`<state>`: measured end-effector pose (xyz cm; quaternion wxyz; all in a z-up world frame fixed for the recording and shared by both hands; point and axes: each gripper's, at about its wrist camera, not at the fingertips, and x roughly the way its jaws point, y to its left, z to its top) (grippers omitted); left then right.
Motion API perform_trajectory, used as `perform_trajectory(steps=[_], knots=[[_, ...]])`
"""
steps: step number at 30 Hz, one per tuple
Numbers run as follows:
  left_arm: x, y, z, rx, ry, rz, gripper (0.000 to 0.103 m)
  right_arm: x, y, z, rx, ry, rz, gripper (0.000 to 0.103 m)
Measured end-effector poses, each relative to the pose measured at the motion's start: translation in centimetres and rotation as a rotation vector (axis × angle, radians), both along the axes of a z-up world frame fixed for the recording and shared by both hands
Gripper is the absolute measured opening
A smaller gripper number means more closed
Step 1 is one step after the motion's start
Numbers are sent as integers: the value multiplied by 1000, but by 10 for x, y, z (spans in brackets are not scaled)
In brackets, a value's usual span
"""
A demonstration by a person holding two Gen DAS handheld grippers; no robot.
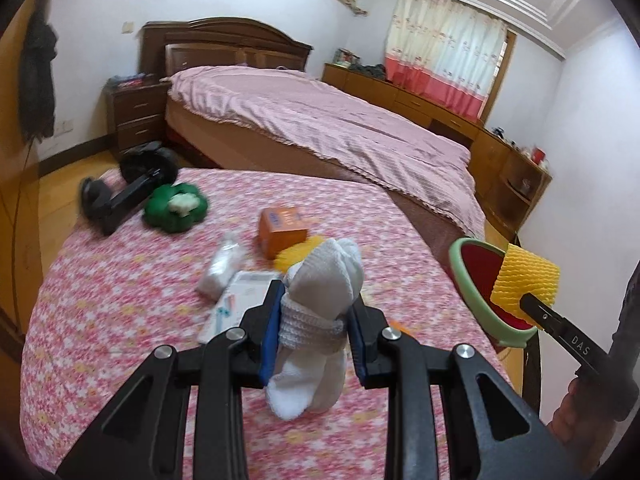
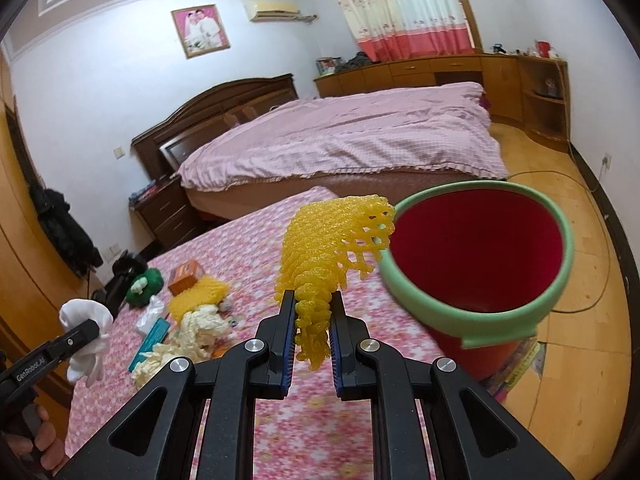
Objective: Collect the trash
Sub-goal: 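Drop the socks into the red bucket with the left tool while the right tool drops the yellow net in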
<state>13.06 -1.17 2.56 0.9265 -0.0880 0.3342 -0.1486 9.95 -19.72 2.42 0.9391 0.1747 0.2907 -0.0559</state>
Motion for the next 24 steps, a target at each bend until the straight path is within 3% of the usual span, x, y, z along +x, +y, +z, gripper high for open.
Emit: perform_trajectory(steps=[15, 24], knots=[[31, -135, -1, 3, 19, -266, 30, -13, -84, -9, -8, 28, -127, 15], [53, -215, -9, 3, 48, -398, 30, -13, -135, -28, 44, 56, -191, 15]])
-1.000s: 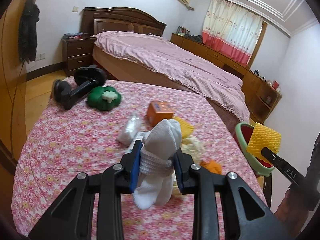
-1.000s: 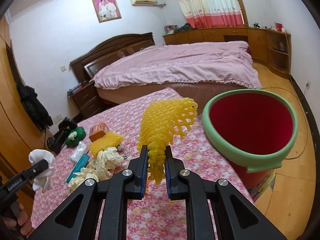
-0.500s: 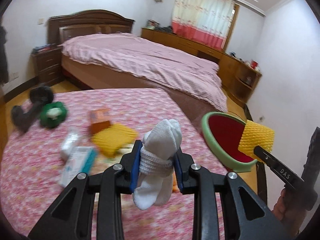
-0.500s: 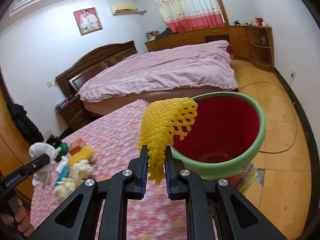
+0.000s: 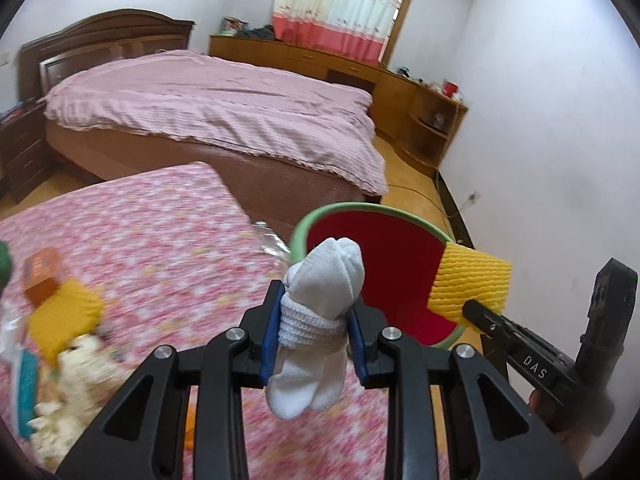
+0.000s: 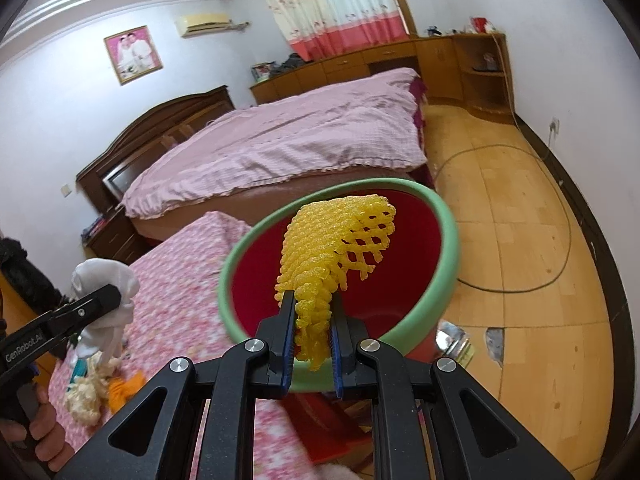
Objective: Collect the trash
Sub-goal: 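Drop the socks into the red bucket with the left tool while the right tool drops the yellow net in, then withdraw both open tools from the bucket back over the bed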
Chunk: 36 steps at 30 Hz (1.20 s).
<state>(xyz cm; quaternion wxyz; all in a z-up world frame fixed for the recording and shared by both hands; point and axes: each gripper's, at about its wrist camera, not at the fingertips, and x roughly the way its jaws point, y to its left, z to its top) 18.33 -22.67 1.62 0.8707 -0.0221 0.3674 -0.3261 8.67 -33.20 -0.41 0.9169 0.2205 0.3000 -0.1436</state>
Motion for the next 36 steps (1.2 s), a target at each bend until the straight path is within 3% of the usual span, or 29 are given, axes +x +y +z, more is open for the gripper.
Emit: perform_trajectory(steps=[14, 20, 29, 33, 36], knots=[[23, -77, -38, 61, 62, -95, 30, 15, -40, -23, 15, 45, -31, 17], [23, -85, -45, 87, 62, -101, 50, 20, -42, -27, 5, 54, -29, 19], [26, -80, -46, 92, 58, -78, 52, 23, -39, -27, 12, 51, -8, 29], [24, -73, -42, 89, 58, -61, 52, 21, -39, -24, 19, 39, -5, 45], [21, -67, -39, 83, 54, -54, 52, 20, -39, -23, 28, 39, -10, 48]])
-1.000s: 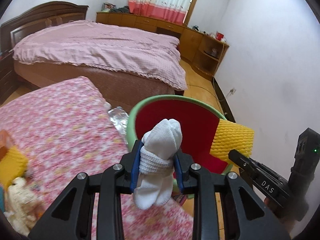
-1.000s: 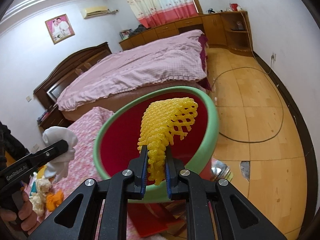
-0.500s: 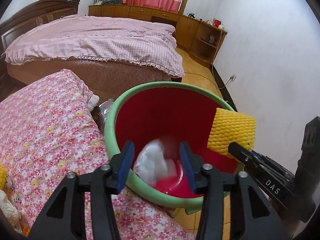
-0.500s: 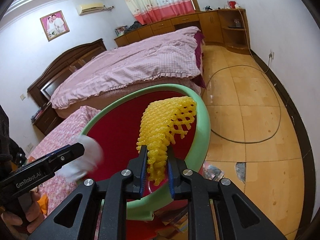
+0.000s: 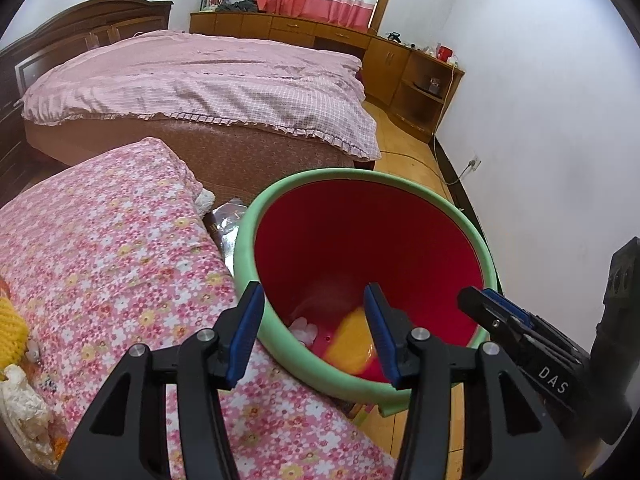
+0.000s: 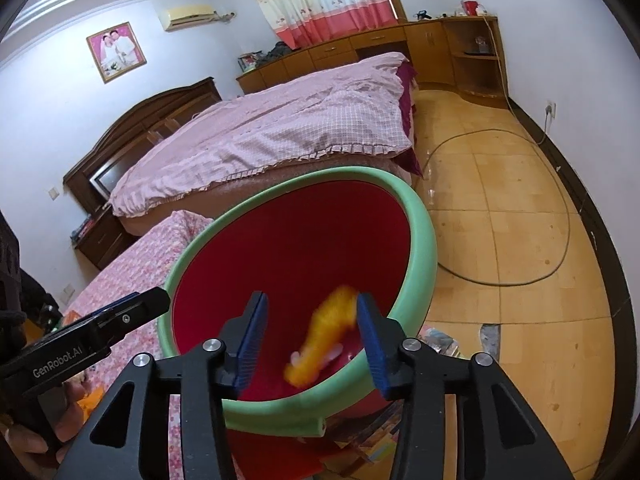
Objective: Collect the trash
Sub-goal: 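Withdraw both open tools from the bucket back over the bed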
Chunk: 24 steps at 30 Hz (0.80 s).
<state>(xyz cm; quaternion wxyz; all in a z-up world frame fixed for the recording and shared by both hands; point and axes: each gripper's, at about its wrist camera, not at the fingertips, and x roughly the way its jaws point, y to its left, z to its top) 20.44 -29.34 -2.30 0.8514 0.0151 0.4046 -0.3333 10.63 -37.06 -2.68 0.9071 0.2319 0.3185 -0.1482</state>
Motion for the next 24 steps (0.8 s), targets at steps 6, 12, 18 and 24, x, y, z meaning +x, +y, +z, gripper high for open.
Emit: perform_trajectory(steps=[6, 12, 18, 24], knots=[[-8, 15, 9, -7, -12, 20, 52, -7, 6, 6, 5, -12, 8, 48], [-20, 35, 19, -8, -23, 51, 52, -15, 19, 16, 2, -31, 20, 50], [-30, 61, 29, -13, -21, 89, 52, -23, 36, 26, 5, -51, 33, 55], [-44, 90, 37, -30, -26, 124, 52, -28, 57, 35, 7, -77, 68, 62]])
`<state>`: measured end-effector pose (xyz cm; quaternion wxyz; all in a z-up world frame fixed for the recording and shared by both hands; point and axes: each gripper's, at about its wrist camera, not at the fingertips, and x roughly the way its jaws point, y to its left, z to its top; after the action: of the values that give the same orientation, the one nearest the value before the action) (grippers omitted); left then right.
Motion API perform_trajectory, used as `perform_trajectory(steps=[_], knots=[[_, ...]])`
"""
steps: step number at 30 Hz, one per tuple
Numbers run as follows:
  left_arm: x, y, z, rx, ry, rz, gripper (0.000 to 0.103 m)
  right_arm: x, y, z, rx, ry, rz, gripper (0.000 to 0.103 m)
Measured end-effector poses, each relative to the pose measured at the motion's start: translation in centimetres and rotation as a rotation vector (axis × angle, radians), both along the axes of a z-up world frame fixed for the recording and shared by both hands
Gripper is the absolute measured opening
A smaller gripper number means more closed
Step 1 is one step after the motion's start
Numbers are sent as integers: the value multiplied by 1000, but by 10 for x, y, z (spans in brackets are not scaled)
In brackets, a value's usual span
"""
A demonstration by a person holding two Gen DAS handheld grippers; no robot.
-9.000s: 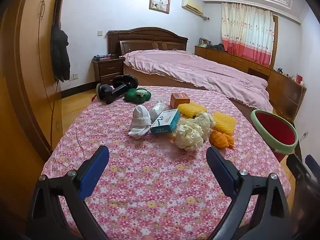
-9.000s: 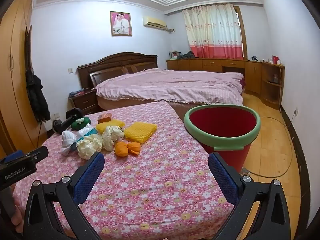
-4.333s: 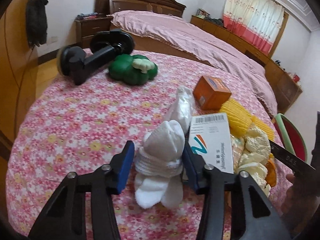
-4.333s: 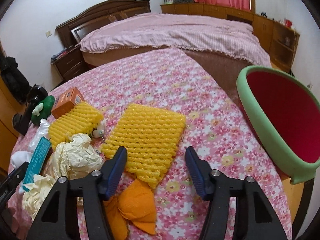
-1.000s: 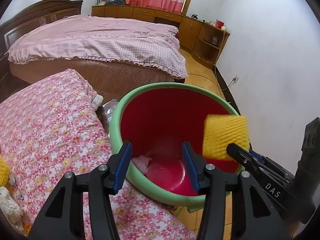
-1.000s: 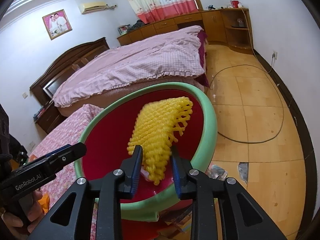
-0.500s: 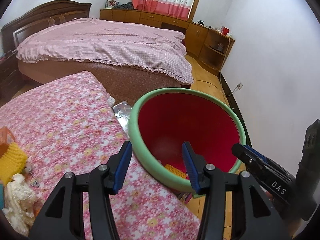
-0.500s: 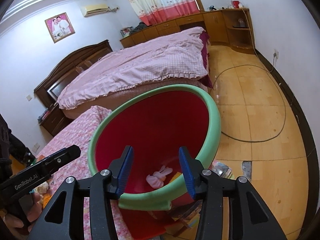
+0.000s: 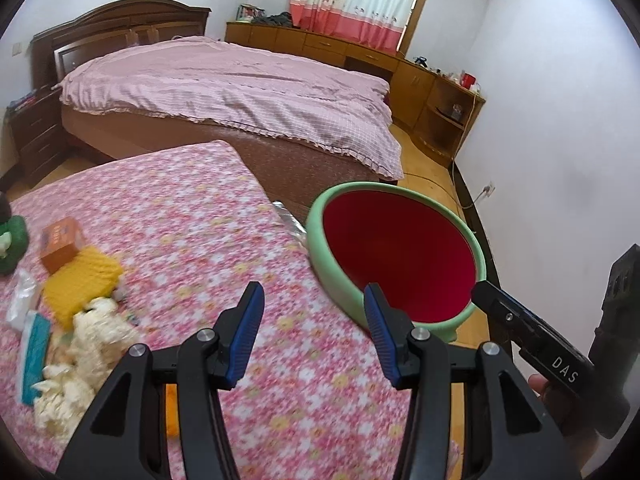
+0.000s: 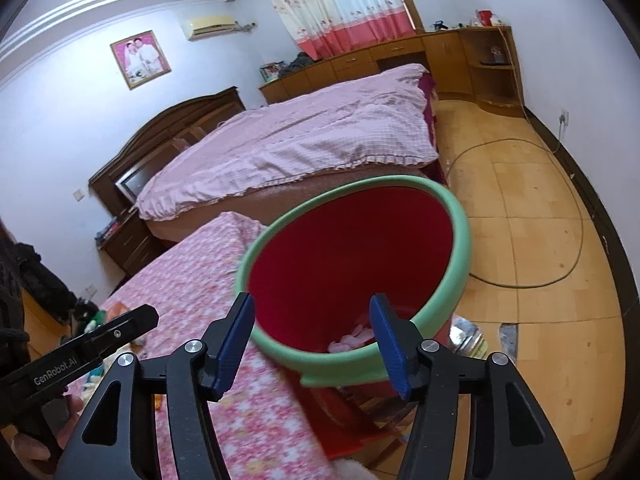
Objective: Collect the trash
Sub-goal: 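Withdraw both open tools from the bucket back over the bed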
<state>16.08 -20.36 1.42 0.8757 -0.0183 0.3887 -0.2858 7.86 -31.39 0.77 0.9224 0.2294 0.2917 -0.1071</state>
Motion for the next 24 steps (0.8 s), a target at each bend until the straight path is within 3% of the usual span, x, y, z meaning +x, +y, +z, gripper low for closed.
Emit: perform_trajectory(steps=[10, 24], knots=[[-8, 51, 7, -1, -15, 99, 52, 3, 33, 8, -10, -4, 59, 64], [0, 130, -6, 52, 13, 266, 52, 16, 75, 3, -19, 23, 139, 65]])
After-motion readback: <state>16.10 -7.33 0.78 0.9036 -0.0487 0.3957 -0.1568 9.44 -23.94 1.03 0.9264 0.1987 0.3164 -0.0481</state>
